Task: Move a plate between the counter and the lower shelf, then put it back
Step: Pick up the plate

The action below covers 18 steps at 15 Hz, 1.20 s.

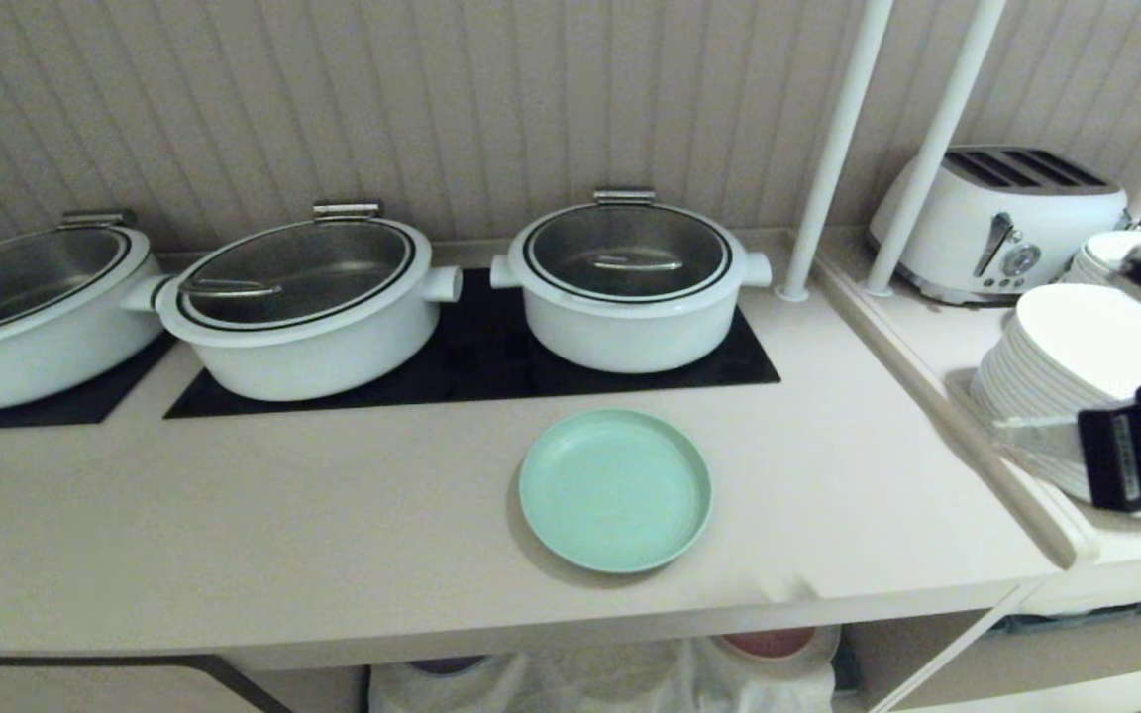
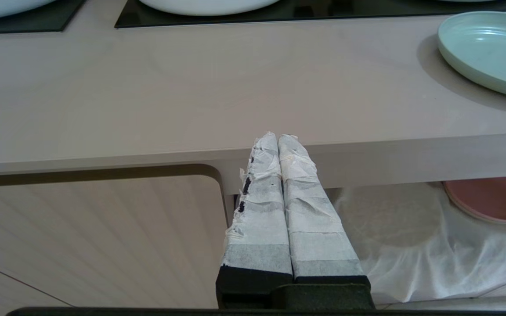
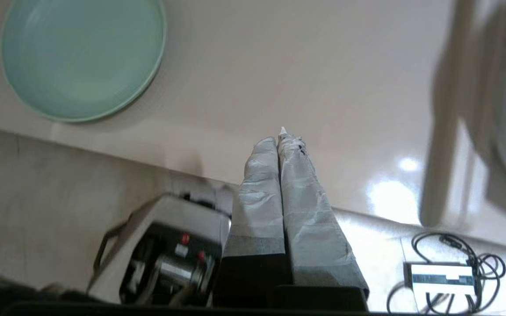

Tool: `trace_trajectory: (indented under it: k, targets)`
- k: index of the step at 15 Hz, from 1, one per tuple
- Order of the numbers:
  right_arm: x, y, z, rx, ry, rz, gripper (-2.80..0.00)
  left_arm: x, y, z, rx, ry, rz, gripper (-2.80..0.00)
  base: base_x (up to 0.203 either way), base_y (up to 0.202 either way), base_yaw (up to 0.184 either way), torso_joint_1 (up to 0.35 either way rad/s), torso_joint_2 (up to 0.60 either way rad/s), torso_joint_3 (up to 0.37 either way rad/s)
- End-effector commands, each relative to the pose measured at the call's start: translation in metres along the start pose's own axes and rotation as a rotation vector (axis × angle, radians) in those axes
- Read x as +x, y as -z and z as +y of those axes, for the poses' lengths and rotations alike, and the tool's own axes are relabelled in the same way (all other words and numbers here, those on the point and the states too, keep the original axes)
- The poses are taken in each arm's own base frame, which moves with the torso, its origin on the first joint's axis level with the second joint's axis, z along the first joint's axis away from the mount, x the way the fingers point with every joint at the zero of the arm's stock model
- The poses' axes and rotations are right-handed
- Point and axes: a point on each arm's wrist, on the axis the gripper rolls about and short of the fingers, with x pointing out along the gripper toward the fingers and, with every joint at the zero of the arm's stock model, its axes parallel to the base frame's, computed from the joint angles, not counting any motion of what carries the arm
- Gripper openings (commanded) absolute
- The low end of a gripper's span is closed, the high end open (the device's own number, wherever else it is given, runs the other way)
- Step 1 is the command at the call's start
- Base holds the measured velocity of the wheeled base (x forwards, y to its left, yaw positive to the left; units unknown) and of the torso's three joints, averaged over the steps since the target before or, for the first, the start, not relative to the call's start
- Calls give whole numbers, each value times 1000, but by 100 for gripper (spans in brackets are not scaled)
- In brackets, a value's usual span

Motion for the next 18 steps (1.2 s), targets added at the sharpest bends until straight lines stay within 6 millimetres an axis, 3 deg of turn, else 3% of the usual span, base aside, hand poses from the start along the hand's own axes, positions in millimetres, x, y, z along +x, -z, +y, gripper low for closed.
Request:
trace_trajectory:
  k: [1,6,9,14,18]
  targets:
    - [34,-12,8,-23,-40,89,-280,0,0,0,0,0,0,-280,0,0,0,0,0,0]
    - [84,-42,37,-83,-127,162,-280,0,0,0,0,0,0,-280,0,0,0,0,0,0]
    - [113,-50,51,-97,-149,275,-280,0,0,0,0,-2,0,-280,0,0,0,0,0,0]
    - [145,-69,86,3,-175,378,-280,0,0,0,0,0,0,-280,0,0,0,0,0,0]
    - [161,-70,97,19,-162,493,-280,0,0,0,0,0,0,-280,0,0,0,0,0,0]
